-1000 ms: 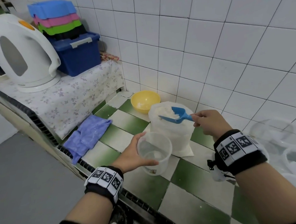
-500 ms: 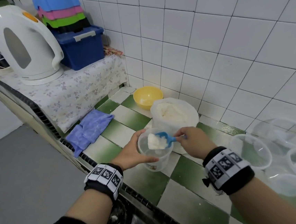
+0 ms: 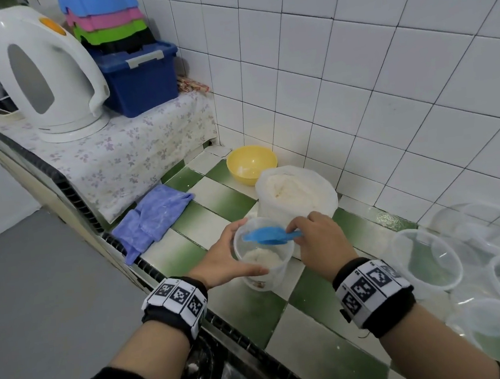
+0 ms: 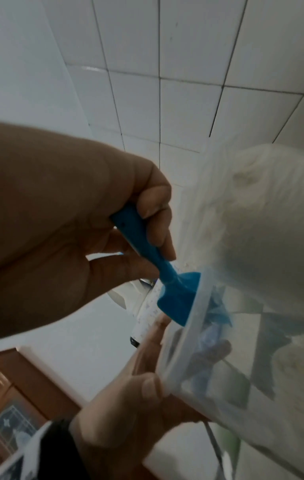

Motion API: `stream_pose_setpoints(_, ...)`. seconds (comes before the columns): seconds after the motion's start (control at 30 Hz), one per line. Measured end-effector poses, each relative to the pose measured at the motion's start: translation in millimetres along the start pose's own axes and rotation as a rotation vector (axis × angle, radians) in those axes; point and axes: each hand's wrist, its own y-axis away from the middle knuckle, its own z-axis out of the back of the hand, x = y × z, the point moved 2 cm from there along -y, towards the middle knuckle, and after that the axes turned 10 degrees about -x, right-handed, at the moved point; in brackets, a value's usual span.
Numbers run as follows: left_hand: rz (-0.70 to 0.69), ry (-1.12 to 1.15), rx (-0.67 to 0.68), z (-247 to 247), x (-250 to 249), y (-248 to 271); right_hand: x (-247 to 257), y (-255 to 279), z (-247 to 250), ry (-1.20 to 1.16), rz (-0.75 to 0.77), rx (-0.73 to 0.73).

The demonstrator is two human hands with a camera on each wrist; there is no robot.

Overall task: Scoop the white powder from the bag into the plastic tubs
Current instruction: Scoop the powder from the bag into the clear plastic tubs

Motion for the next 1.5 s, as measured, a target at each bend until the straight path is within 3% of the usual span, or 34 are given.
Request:
stream_pose_setpoints(0.2, -0.004, 0.012, 0.013, 2.0, 0.2, -3.4, -8.0, -5.3, 25.9, -0.198, -0.180, 0.045)
stream_pose_setpoints(0.37, 0.002, -0.007, 0.037, 4.0, -1.7, -6.6, -23.8, -19.0, 55.0, -0.405, -0.286, -0.135)
stream_pose_setpoints(0.43, 0.008, -0.026, 0.045, 4.2, -2.5, -7.6, -33.0, -27.0, 60.0, -0.285, -0.267, -0.251)
stream_pose_setpoints(0.53, 0.016, -0.033, 0.054, 4.7, -2.2, -7.7, -45.0, -37.7, 58.5, 0.150, -0.198, -0.310)
stream_pose_setpoints(0.73, 0.020, -0.031, 0.057, 4.6, -1.6, -8.3, -33.1, -46.7, 48.7, 0.424, -0.116, -0.143)
stream_pose_setpoints(1.17, 0.015, -0.060, 0.055, 5.2, -2.2, -7.8, -40.8, -61.6, 20.3, 0.044, -0.425, 0.069)
stream_pose_setpoints(1.37, 0.011, -0.064, 0.045, 4.3, -2.9, -6.1, -53.3, -51.8, 19.1, -0.275, -0.612, -0.029)
stream_pose_setpoints(1.5, 0.009, -0.050, 0.040, 3.8, -2.4, -4.4, -53.0, -49.1, 22.8, -0.376, -0.644, -0.078)
